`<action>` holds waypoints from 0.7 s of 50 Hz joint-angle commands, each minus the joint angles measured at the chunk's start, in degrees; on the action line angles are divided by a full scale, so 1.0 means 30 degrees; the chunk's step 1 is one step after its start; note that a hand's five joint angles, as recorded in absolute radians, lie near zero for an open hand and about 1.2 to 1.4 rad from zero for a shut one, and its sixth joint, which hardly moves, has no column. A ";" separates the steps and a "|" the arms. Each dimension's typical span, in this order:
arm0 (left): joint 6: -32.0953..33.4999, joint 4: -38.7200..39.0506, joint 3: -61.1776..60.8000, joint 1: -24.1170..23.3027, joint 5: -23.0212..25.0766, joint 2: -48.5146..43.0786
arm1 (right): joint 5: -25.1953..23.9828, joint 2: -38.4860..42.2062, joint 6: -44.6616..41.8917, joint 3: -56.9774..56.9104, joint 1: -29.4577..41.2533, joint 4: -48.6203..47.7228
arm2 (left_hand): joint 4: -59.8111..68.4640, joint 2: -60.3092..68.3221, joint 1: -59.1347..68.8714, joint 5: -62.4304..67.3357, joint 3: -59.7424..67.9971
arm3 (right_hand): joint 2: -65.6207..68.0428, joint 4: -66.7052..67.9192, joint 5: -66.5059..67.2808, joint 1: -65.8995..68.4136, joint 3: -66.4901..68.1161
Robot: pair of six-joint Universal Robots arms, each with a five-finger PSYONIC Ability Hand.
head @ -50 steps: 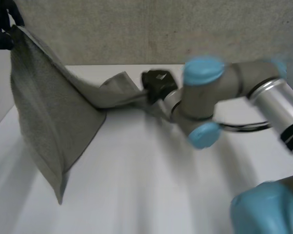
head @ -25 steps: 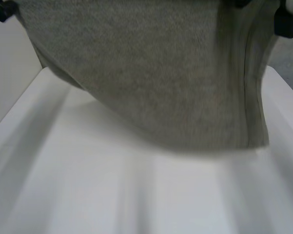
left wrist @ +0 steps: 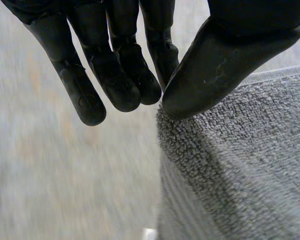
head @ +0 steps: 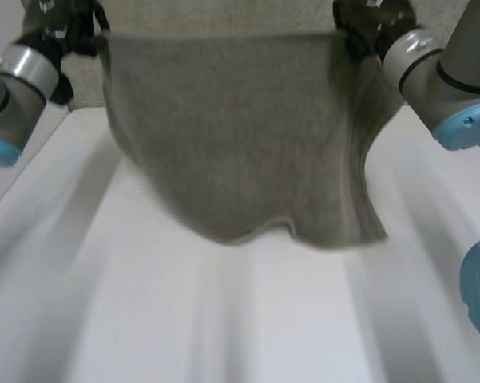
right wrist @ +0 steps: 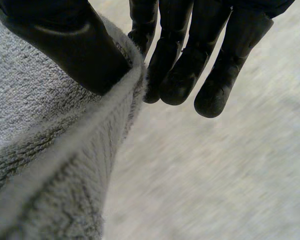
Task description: Fold the towel.
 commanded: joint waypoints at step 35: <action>0.9673 0.2960 -1.7294 0.1307 0.2870 0.4542 | -0.3060 -0.7406 -0.4272 2.0299 -0.1647 -0.1724 | 0.0621 0.1016 0.2652 0.2150 0.1081 | 0.1153 0.1187 0.1201 0.1338 0.1300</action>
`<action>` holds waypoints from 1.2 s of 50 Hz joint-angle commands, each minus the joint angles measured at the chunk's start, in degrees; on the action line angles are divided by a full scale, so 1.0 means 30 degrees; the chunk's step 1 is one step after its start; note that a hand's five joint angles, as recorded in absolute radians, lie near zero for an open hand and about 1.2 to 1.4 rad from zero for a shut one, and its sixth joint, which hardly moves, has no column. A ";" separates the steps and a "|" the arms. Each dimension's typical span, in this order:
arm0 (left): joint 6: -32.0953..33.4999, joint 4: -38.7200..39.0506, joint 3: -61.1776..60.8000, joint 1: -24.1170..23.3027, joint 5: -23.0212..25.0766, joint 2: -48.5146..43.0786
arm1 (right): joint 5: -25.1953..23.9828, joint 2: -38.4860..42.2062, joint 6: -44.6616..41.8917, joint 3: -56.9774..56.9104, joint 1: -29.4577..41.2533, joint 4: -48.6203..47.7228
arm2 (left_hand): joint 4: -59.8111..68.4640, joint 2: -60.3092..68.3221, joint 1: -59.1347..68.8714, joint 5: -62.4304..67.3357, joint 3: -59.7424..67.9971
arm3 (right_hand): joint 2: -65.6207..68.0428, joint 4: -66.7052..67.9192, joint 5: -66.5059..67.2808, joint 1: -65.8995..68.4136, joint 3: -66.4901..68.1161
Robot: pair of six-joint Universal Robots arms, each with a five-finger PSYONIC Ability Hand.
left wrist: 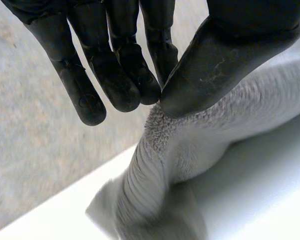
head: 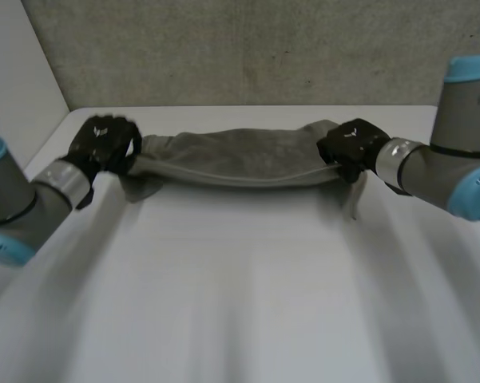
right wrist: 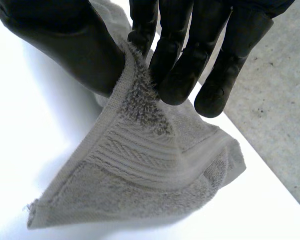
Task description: Fold the towel.
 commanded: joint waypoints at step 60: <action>-0.1602 -0.1690 1.4155 -0.0645 -0.1282 -1.0660 | -0.0173 0.5757 -0.2966 -0.5814 -0.0741 -0.3321 | 0.0619 0.0959 0.2652 0.2012 0.1078 | 0.1155 0.1185 0.1027 0.1338 0.1298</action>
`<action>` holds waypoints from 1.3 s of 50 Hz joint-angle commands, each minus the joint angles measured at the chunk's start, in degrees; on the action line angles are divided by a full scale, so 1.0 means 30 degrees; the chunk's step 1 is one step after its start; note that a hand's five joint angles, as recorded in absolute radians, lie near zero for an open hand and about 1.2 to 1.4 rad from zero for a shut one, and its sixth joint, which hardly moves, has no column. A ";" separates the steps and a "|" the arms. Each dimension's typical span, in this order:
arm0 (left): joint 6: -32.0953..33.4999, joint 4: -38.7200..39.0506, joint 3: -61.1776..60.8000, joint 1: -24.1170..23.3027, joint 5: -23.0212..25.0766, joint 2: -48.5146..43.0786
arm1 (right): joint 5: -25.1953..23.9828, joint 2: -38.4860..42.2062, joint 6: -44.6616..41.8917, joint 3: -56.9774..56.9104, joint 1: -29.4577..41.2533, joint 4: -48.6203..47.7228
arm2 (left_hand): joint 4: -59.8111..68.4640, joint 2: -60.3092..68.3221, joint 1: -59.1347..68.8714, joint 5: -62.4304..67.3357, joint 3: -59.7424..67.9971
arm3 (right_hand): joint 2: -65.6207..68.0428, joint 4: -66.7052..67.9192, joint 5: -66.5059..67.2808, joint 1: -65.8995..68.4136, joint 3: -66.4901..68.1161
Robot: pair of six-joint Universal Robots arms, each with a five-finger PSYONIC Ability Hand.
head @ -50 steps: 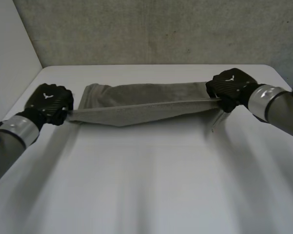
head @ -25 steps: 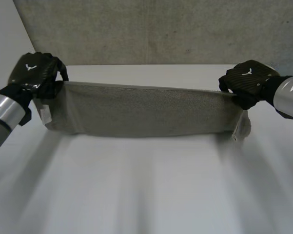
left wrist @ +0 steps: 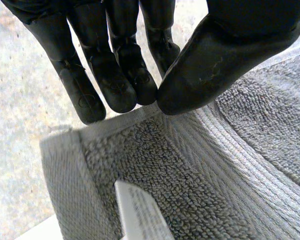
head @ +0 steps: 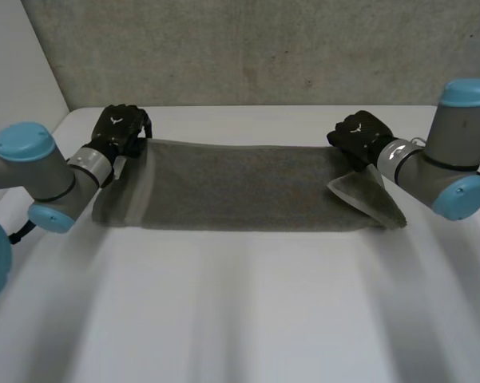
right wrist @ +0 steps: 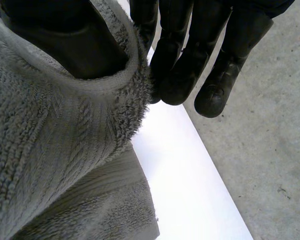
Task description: Fold the towel.
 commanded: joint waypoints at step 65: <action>-0.0583 0.1128 -1.0687 -0.0389 -0.3474 0.8300 | -0.0921 0.1580 0.1589 -0.5349 -0.0734 0.4208 | -2.0004 -1.9743 -1.7969 -1.9480 -1.9588 | -0.3876 -0.3785 -0.4085 -0.3634 -0.3672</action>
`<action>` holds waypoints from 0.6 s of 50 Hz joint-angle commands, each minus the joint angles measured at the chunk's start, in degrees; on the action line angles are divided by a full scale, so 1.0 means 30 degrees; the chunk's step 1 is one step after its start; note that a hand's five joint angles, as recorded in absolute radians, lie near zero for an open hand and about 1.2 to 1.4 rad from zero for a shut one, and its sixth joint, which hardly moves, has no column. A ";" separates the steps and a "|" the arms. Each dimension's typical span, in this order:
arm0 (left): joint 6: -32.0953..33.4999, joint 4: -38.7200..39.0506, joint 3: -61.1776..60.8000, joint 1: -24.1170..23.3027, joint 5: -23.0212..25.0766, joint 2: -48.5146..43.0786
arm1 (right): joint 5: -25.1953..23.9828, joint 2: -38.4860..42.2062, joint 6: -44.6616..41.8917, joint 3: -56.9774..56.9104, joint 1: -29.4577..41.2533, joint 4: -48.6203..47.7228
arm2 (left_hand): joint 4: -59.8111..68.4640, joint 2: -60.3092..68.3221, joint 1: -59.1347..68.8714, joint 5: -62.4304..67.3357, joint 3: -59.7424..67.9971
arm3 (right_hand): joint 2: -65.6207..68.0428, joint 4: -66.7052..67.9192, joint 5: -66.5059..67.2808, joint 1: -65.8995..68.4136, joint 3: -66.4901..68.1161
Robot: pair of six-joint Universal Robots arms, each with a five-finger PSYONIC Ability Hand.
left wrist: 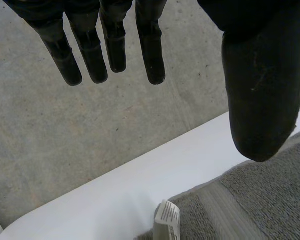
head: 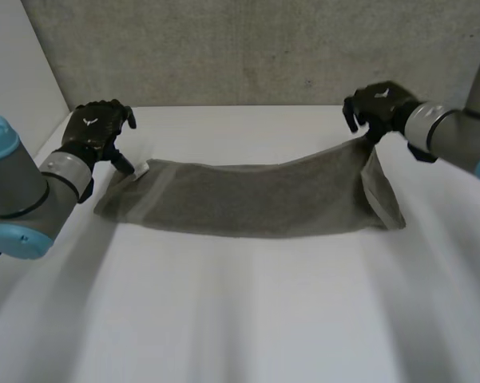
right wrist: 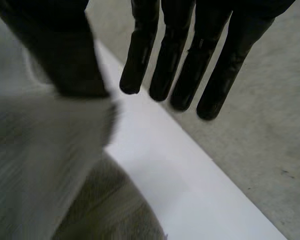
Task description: Fold the towel.
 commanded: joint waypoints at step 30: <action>-0.1516 0.0656 -0.0752 0.0145 -0.0088 -0.0288 | -0.0153 0.0899 0.4037 -0.3106 -0.0667 0.0392 | -0.1390 -0.1283 -0.1155 -0.0567 -0.1602 | -1.6775 -1.6251 -1.6405 -1.6500 -1.6270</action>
